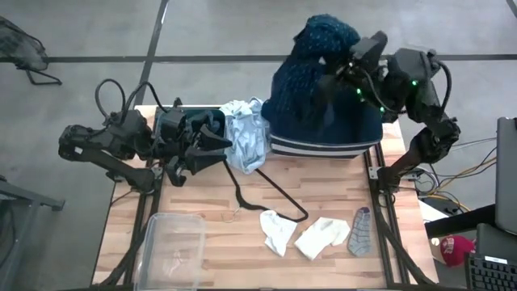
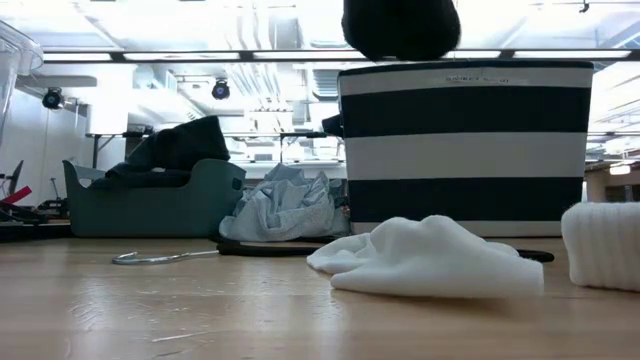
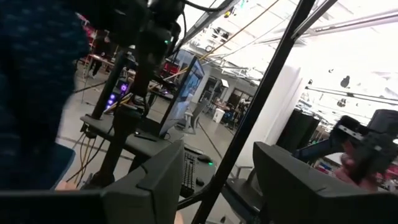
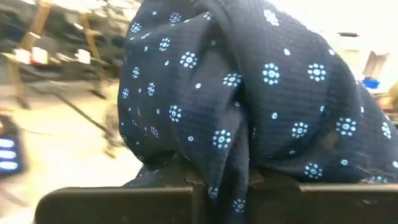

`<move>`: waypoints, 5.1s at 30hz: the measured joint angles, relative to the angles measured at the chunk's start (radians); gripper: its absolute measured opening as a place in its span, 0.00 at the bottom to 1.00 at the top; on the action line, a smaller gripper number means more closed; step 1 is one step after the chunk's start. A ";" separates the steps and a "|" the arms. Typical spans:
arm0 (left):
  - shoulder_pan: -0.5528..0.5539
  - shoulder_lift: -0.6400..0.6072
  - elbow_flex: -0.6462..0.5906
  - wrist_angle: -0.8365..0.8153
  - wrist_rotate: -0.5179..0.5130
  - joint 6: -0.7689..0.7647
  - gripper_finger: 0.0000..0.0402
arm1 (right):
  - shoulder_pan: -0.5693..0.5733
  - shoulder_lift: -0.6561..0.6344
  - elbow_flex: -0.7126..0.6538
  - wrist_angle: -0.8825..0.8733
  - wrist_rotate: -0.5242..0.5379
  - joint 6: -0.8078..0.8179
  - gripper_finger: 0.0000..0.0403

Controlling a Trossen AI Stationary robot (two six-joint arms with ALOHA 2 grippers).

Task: Pick & Place Cloths
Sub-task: Put the blue shirt into the blue bin, then put the white shirt into the blue bin

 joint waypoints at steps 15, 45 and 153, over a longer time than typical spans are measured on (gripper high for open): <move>0.000 0.000 0.000 0.000 -0.002 0.001 0.49 | -0.229 0.001 -0.032 -0.622 0.058 0.534 0.12; 0.228 0.005 -0.001 -0.384 -0.121 -0.136 0.49 | -0.053 -0.002 -0.235 -0.583 -0.367 0.736 0.75; 0.438 0.091 0.508 -0.585 0.254 -0.169 0.00 | 0.128 0.092 -0.804 0.408 -0.355 0.415 0.89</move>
